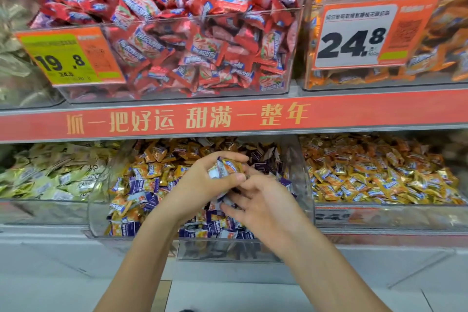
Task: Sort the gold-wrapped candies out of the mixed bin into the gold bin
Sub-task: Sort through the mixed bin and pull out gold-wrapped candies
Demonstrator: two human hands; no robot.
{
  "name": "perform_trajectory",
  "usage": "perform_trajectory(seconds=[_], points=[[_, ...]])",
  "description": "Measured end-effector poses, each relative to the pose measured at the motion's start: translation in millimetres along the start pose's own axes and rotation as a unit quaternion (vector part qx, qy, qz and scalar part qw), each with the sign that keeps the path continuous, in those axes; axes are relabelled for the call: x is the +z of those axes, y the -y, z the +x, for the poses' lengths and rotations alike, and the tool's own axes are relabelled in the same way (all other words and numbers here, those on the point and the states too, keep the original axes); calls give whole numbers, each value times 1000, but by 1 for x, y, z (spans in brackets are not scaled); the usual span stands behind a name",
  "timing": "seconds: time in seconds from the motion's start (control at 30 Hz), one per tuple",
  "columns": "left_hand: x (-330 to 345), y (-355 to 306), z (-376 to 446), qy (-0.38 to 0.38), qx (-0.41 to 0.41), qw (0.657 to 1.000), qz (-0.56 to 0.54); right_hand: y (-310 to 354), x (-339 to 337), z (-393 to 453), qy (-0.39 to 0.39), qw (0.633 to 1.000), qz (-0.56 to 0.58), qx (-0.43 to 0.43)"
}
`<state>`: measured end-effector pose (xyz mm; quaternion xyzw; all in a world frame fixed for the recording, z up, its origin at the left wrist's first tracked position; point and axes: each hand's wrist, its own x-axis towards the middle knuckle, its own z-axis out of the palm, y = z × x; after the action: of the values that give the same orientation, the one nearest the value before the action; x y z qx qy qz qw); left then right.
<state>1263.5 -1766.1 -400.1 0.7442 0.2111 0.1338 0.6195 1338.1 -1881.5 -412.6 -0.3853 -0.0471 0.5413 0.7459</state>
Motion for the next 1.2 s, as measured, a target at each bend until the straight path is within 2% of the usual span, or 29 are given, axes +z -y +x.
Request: perform_trajectory(seconds=[0.07, 0.17, 0.23, 0.33, 0.53, 0.73, 0.87, 1.07, 1.2], points=[[-1, 4, 3, 3, 30, 990, 136, 0, -5, 6, 15, 990, 131, 50], [-1, 8, 7, 15, 66, 963, 260, 2, -11, 10, 8, 984, 170, 53], [-5, 10, 10, 27, 73, 963, 258, 1, -14, 14, -27, 986, 153, 54], [-13, 12, 8, 39, 43, 979, 197, 1, -18, 19, -61, 988, 130, 51], [-20, 14, 2, 30, -14, 998, 56, 4, -21, 18, -57, 991, 111, 55], [-13, 19, 6, -47, 36, 992, 111, 0, -22, 21, -53, 998, 24, 14], [-8, 22, 10, -100, 49, 988, 108, 0, -22, 23, -54, 998, -44, 12], [-3, 21, 5, -27, 53, 987, 152, 2, -20, 22, -71, 996, -58, -22], [5, 22, 7, -87, 90, 979, 162, 4, -21, 23, -93, 965, -231, -86]])
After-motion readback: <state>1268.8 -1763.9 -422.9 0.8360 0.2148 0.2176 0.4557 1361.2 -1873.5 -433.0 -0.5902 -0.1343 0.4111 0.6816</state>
